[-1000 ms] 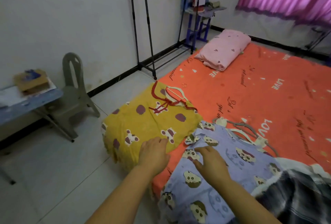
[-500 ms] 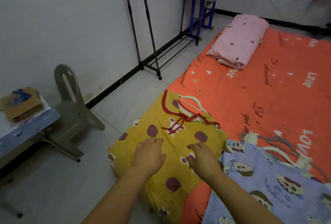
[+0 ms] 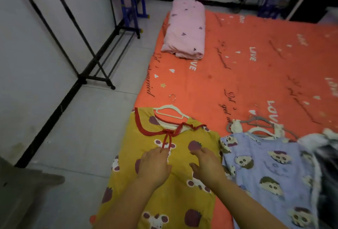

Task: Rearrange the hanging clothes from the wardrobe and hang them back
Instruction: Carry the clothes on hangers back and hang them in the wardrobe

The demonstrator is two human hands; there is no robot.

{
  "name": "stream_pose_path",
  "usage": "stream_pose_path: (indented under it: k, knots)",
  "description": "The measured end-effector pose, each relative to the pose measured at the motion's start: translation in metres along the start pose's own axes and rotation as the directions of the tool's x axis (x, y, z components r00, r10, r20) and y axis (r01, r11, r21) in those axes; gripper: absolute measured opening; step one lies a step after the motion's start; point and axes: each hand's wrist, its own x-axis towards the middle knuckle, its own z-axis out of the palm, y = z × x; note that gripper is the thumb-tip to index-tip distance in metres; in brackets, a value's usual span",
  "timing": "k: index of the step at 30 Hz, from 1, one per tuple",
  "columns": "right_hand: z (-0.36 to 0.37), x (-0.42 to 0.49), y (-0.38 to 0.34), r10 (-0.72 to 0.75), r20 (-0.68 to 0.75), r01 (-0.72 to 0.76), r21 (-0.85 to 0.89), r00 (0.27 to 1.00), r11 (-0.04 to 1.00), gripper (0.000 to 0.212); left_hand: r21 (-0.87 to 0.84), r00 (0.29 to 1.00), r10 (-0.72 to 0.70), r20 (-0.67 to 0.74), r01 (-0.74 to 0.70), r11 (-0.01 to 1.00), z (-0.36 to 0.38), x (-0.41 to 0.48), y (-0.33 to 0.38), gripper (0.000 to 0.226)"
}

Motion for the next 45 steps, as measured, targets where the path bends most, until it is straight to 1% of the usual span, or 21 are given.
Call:
stream_pose_path:
  k: [3,6,10,15,19,22,25,28,30,32,35,37,39,41,43,45]
  knots:
    - [-0.004,-0.001,0.000,0.090,-0.024,-0.089,0.026,0.996,0.996,0.045,0.006,0.995,0.094,0.014,-0.094,0.996,-0.004,0.023,-0.002,0.048]
    - [-0.014,-0.009,0.018,0.186,-0.047,-0.186,0.023,0.981,0.982,0.045,0.014,0.984,0.175,0.042,-0.175,0.984,-0.007,0.044,0.012,0.048]
    - [-0.039,-0.024,0.059,0.322,-0.105,-0.320,0.040,0.941,0.947,0.044,0.024,0.956,0.285,0.075,-0.287,0.957,-0.008,0.066,0.053,0.052]
    - [-0.063,-0.037,0.122,0.397,-0.135,-0.396,0.036,0.908,0.917,0.043,0.060,0.926,0.366,0.097,-0.372,0.926,-0.003,0.090,0.115,0.053]
    - [-0.075,-0.030,0.187,0.394,-0.122,-0.388,0.065,0.911,0.919,0.042,0.069,0.925,0.366,0.098,-0.374,0.925,0.015,0.116,0.166,0.051]
    - [-0.078,-0.010,0.253,0.370,-0.083,-0.367,0.058,0.925,0.929,0.044,0.047,0.939,0.327,0.103,-0.333,0.942,0.044,0.146,0.205,0.046]
    - [-0.071,0.025,0.326,0.357,-0.052,-0.356,0.021,0.933,0.934,0.044,0.032,0.957,0.271,0.108,-0.275,0.961,0.087,0.187,0.244,0.046]
    - [-0.055,0.069,0.392,0.334,-0.051,-0.336,-0.029,0.941,0.942,0.041,0.032,0.961,0.247,0.122,-0.252,0.967,0.143,0.234,0.272,0.046]
    - [-0.040,0.099,0.427,0.316,-0.070,-0.320,-0.066,0.946,0.945,0.039,0.043,0.969,0.211,0.131,-0.218,0.975,0.181,0.261,0.281,0.048]
    - [-0.022,0.129,0.452,0.295,-0.110,-0.305,-0.099,0.949,0.947,0.039,0.091,0.978,0.173,0.117,-0.184,0.979,0.217,0.282,0.282,0.050]
    - [0.005,0.167,0.479,0.246,-0.189,-0.273,-0.129,0.951,0.953,0.037,0.132,0.991,0.087,0.099,-0.099,0.986,0.262,0.305,0.274,0.055]
    - [0.018,0.182,0.491,0.246,-0.231,-0.280,-0.129,0.941,0.951,0.033,0.129,0.995,0.054,0.089,-0.065,0.989,0.280,0.312,0.270,0.056]
    - [0.027,0.186,0.498,0.267,-0.245,-0.308,-0.149,0.932,0.940,0.030,0.115,0.996,0.066,0.060,-0.073,0.991,0.288,0.315,0.268,0.053]
    - [0.026,0.184,0.501,0.255,-0.264,-0.303,-0.162,0.930,0.939,0.023,0.075,0.993,0.115,-0.019,-0.114,0.991,0.285,0.314,0.270,0.048]
    - [0.012,0.183,0.499,0.252,-0.322,-0.287,-0.064,0.912,0.956,0.020,-0.026,0.976,0.173,-0.132,-0.178,0.984,0.271,0.315,0.274,0.043]
    - [-0.010,0.189,0.498,0.247,-0.421,-0.261,0.026,0.873,0.965,0.024,-0.102,0.949,0.209,-0.235,-0.237,0.966,0.254,0.325,0.279,0.043]
